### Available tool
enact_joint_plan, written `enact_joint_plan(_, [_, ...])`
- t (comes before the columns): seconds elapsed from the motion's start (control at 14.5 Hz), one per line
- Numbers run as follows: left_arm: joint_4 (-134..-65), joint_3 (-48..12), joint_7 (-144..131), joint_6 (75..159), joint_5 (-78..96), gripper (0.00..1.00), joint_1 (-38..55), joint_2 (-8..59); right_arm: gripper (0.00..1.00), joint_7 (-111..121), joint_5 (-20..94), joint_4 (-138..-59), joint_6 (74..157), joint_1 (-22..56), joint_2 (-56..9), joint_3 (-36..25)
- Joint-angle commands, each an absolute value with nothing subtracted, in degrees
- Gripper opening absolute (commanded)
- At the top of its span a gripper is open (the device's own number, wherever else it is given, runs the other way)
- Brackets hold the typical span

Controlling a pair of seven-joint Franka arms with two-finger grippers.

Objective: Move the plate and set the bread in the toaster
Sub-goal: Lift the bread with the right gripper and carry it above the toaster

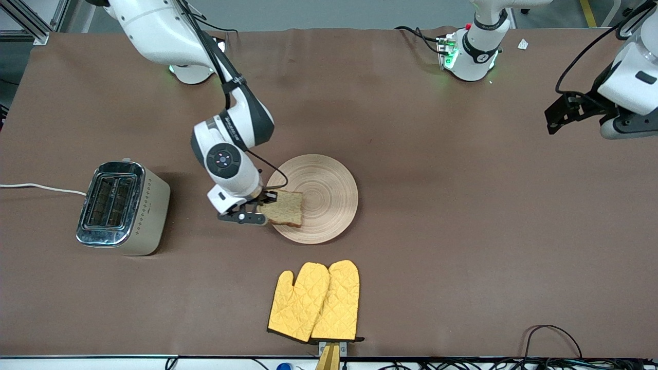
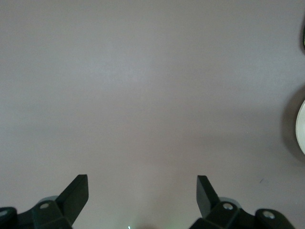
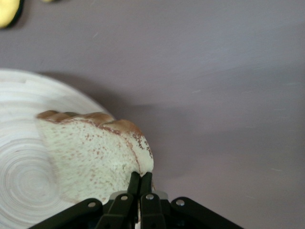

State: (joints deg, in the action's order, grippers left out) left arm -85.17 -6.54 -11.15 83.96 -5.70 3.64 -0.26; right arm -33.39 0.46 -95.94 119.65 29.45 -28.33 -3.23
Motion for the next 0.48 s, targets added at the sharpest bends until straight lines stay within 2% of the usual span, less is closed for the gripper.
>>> enact_joint_plan(0.0, [-89.56, -5.71, -10.11, 84.29, -3.17, 1.0, 3.43, -3.95, 0.0, -34.36, -4.37, -94.49, 112.52, 28.92, -24.0, -5.01])
enact_joint_plan(0.41, [-88.95, -5.71, -9.67, 84.38, -2.9, 1.0, 1.49, -4.39, 0.0, -34.1, -21.33, -89.48, 97.41, 28.13, -23.03, -7.55])
